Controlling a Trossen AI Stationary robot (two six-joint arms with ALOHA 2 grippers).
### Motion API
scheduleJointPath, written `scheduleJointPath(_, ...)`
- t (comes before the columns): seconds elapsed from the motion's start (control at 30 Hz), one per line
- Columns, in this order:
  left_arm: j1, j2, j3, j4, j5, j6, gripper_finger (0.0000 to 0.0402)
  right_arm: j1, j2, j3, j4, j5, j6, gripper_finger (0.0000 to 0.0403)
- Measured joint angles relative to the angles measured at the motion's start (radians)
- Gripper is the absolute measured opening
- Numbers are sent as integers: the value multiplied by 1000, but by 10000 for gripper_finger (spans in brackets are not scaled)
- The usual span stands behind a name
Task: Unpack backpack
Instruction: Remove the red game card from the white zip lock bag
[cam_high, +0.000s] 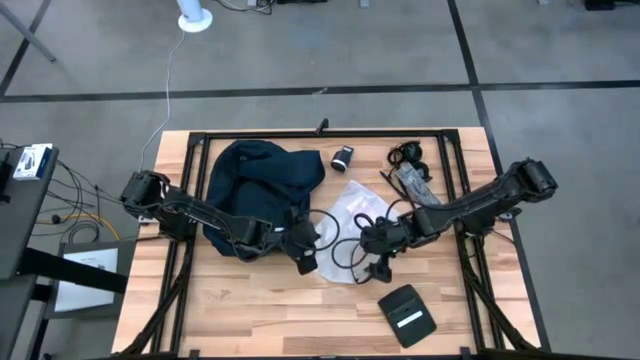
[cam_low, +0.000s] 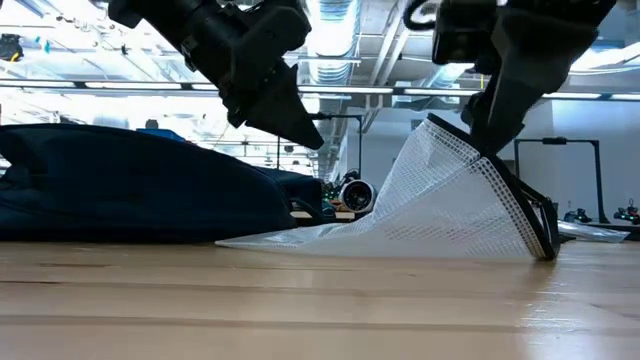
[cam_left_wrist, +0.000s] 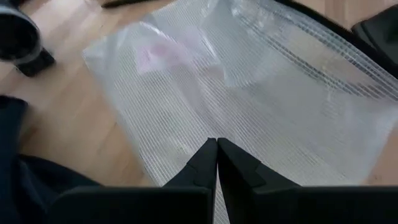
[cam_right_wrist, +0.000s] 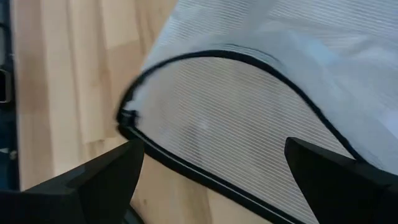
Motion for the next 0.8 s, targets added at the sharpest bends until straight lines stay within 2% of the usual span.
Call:
scheduleJointPath(0.13,8,0,0,-21,129,-60,0,2,-36,36,-142,-1,40,378)
scheduleJointPath(0.27,40,0,0,-9,320,-89,0,13,-80,87,-308,0,102,370)
scheduleJointPath(0.33,55,0,0,3,368,-99,0,22,-105,103,-360,0,125,366)
scheduleJointPath(0.67,71,1,0,31,372,-80,0,29,-158,106,-491,6,182,352)
scheduleJointPath(0.8,69,1,0,31,371,-70,0,43,-152,78,-526,70,181,345)
